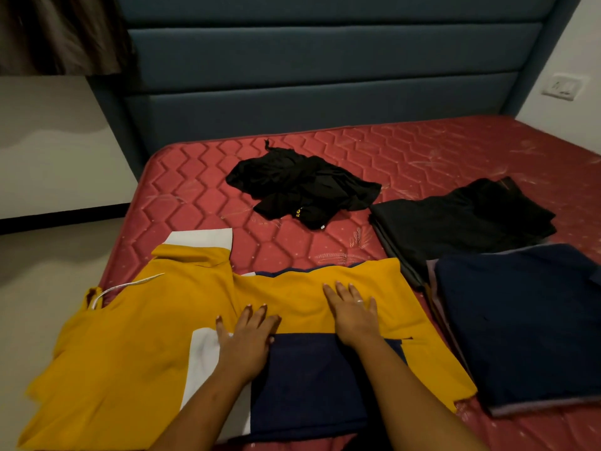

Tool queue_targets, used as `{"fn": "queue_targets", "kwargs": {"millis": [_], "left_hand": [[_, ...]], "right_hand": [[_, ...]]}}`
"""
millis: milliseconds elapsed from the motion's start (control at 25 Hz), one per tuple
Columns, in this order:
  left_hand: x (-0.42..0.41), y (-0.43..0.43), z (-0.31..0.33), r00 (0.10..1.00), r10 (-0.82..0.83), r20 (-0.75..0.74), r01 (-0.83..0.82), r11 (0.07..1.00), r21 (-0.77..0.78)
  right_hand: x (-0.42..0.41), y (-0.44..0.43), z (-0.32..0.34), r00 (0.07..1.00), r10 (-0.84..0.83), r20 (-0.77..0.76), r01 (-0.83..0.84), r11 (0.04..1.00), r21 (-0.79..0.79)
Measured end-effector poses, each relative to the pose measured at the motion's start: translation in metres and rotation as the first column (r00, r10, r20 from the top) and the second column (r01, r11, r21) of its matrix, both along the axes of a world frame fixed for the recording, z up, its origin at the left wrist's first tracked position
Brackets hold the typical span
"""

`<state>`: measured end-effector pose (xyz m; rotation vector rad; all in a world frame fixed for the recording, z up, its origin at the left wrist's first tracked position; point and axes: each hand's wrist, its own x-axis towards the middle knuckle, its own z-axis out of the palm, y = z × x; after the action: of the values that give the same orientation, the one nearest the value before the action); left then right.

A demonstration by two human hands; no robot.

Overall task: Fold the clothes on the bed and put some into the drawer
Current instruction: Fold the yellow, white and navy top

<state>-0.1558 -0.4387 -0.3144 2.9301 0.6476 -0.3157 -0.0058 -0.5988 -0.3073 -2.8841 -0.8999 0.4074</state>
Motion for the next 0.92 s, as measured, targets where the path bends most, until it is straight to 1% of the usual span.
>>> {"fn": "queue_targets", "kwargs": {"millis": [80, 160, 240, 280, 360, 400, 480, 520, 600, 680, 720, 800, 880, 920], "left_hand": [[0.026, 0.007, 0.003, 0.999, -0.025, 0.046, 0.024, 1.000, 0.006], [0.058, 0.013, 0.003, 0.999, -0.024, 0.034, 0.027, 0.997, -0.077], [0.086, 0.023, -0.001, 0.999, 0.034, -0.009, -0.035, 0.980, -0.198], [0.099, 0.028, -0.005, 0.997, 0.061, -0.044, -0.070, 0.971, -0.230], [0.113, 0.041, -0.012, 0.992, 0.093, -0.080, -0.110, 0.964, -0.243], [0.114, 0.047, -0.015, 0.990, 0.123, -0.071, -0.136, 0.961, -0.241], [0.111, 0.061, -0.018, 0.979, 0.201, 0.025, -0.192, 0.961, -0.200], [0.106, 0.067, -0.016, 0.972, 0.217, 0.093, -0.200, 0.965, -0.167], [0.094, 0.074, -0.012, 0.953, 0.201, 0.226, -0.178, 0.977, -0.119], [0.078, 0.073, 0.000, 0.937, 0.154, 0.313, -0.138, 0.988, -0.071], [0.068, 0.069, 0.006, 0.933, 0.128, 0.335, -0.120, 0.992, -0.043], [0.048, 0.062, 0.018, 0.930, 0.048, 0.364, -0.076, 0.995, 0.065], [0.023, 0.056, 0.025, 0.938, -0.060, 0.341, -0.003, 0.984, 0.179], [0.008, 0.054, 0.028, 0.947, -0.084, 0.310, 0.014, 0.975, 0.223]], "right_hand": [[0.019, 0.007, -0.006, 0.999, -0.003, 0.043, 0.002, 1.000, 0.018], [0.036, 0.013, -0.013, 0.996, -0.015, 0.086, 0.012, 0.999, 0.034], [0.051, 0.018, -0.023, 0.988, -0.022, 0.154, 0.014, 0.998, 0.057], [0.059, 0.019, -0.027, 0.980, -0.038, 0.193, 0.024, 0.997, 0.073], [0.076, 0.018, -0.032, 0.963, -0.104, 0.248, 0.081, 0.991, 0.104], [0.083, 0.015, -0.032, 0.957, -0.149, 0.250, 0.122, 0.985, 0.119], [0.092, 0.008, -0.025, 0.941, -0.250, 0.227, 0.224, 0.966, 0.131], [0.094, 0.003, -0.020, 0.934, -0.288, 0.214, 0.270, 0.957, 0.108], [0.093, -0.010, -0.011, 0.916, -0.335, 0.222, 0.326, 0.942, 0.074], [0.086, -0.029, 0.000, 0.906, -0.355, 0.231, 0.336, 0.935, 0.116], [0.080, -0.041, 0.005, 0.904, -0.357, 0.234, 0.328, 0.932, 0.156], [0.065, -0.066, 0.013, 0.894, -0.357, 0.273, 0.305, 0.928, 0.214], [0.044, -0.096, 0.013, 0.876, -0.345, 0.337, 0.280, 0.933, 0.227], [0.032, -0.111, 0.011, 0.875, -0.342, 0.344, 0.274, 0.934, 0.231]]}}
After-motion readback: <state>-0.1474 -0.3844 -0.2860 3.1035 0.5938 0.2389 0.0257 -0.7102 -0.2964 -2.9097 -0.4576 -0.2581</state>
